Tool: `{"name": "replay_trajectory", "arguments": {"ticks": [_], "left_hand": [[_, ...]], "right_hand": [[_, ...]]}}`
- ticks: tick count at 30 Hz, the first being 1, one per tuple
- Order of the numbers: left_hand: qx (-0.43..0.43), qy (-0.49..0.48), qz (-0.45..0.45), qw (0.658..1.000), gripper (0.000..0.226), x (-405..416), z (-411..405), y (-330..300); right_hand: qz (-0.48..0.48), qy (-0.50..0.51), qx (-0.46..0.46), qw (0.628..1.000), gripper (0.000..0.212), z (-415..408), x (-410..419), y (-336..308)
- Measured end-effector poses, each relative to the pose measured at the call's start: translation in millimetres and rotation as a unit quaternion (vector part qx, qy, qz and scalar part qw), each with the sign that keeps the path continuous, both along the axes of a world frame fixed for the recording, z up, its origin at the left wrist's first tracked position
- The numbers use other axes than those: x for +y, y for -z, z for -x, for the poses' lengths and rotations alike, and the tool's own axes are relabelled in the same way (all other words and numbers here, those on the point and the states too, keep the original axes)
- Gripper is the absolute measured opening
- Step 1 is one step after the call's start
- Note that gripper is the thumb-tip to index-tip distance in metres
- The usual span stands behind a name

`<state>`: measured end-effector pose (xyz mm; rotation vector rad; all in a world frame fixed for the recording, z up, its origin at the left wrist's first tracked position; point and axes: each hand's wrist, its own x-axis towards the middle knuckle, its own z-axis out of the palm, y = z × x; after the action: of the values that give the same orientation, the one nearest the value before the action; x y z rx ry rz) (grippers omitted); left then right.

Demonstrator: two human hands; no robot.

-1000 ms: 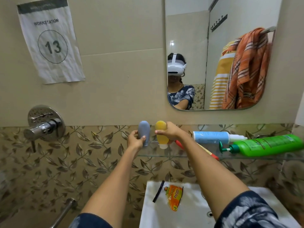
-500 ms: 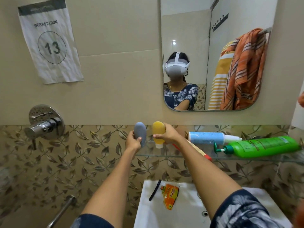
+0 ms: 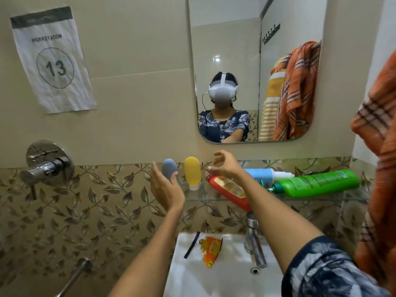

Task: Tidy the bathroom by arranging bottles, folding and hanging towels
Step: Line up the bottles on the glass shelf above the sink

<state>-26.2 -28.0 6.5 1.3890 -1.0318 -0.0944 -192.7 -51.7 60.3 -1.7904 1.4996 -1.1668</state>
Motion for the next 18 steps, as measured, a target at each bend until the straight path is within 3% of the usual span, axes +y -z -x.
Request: {"name": "replay_trajectory", "arguments": {"ticks": [3,5,10,12,14,18], "left_hand": [[-0.139,0.058,0.052,0.987,0.073,8,24,7],[-0.269,0.110,0.090,0.952,0.076,12,39,12],[-0.587,0.219,0.122,0.770,0.093,10,54,18],[-0.645,0.231,0.097,0.721,0.097,7,55,20],[-0.673,0.227,0.099,0.697,0.094,5,56,21],[-0.688,0.226,0.105,0.682,0.075,2,62,19]], "right_hand": [[0.008,0.027,0.013,1.000,0.064,28,6,-6],[0.009,0.040,0.023,0.999,0.062,45,10,-6],[0.021,0.080,0.138,0.987,0.059,75,16,2],[0.004,0.087,0.187,0.979,0.061,85,17,6],[-0.016,0.089,0.235,0.968,0.065,91,17,10],[-0.028,0.103,0.335,0.936,0.066,91,18,14]]}}
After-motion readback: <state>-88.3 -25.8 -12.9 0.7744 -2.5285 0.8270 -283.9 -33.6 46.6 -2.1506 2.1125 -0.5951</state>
